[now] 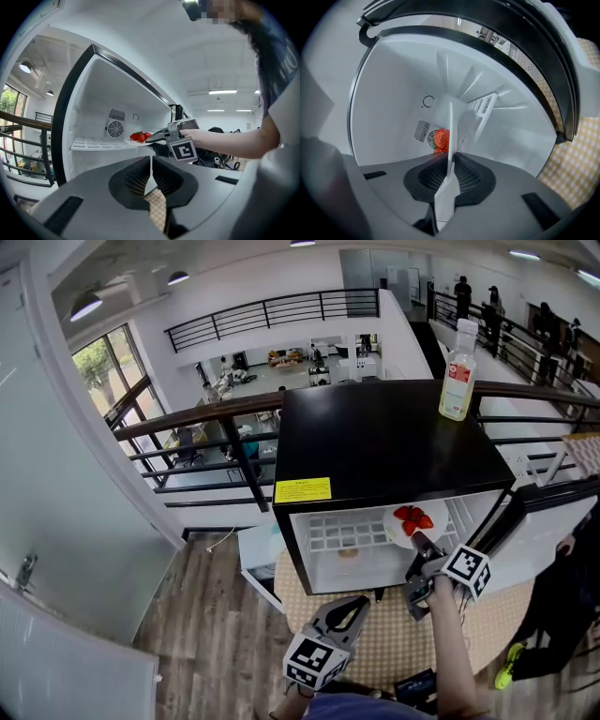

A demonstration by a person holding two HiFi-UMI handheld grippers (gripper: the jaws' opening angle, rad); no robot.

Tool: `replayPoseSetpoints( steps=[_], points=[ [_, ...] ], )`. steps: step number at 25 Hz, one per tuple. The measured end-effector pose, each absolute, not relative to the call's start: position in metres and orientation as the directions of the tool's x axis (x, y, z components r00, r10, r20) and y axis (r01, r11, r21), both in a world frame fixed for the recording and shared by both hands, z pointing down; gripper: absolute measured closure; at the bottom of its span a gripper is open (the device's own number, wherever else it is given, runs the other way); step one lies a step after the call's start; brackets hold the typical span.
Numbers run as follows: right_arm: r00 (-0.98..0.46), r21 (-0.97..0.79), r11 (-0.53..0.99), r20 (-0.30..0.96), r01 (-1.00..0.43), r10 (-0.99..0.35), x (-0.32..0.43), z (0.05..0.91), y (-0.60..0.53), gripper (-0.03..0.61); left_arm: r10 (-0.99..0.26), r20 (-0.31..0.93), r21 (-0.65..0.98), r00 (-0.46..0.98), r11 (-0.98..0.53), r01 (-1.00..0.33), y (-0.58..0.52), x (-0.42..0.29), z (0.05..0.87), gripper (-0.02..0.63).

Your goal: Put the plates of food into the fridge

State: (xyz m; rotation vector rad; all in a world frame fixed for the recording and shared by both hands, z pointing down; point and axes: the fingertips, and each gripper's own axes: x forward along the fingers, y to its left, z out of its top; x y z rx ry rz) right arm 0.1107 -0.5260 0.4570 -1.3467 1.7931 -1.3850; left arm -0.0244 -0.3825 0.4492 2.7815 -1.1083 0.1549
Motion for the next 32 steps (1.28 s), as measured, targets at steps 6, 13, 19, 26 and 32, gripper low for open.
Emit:
replayPoseSetpoints(
  steps=[6,13,19,26,32],
  points=[
    [-0.388,-0.903,0.016,0.169,-0.430,-0.906,0.112,0.447,-0.539,0.528,-0.684,0.150,0.101,0.714,-0.707,-0.699,-0.387,-0.029,0.450,0.598],
    [-0.412,-0.897,0.061,0.139,-0.437,-0.901,0.109,0.435,-0.543,0.434,-0.688,0.152,0.102,0.709,-0.703,-0.704,-0.390,-0.031,0.449,0.598],
    [-0.462,-0.878,0.069,0.181,-0.474,-0.868,0.102,0.440,-0.530,0.413,-0.688,0.154,0.104,0.709,-0.702,-0.704,-0.391,-0.029,0.450,0.598],
    [-0.470,-0.892,0.055,0.184,-0.449,-0.863,0.104,0.451,-0.521,0.413,-0.684,0.156,0.109,0.713,-0.705,-0.701,-0.391,-0.025,0.452,0.598],
    [-0.481,-0.908,0.017,0.206,-0.419,-0.852,0.104,0.471,-0.513,0.413,-0.694,0.155,0.110,0.703,-0.695,-0.710,-0.391,-0.030,0.452,0.598]
  ],
)
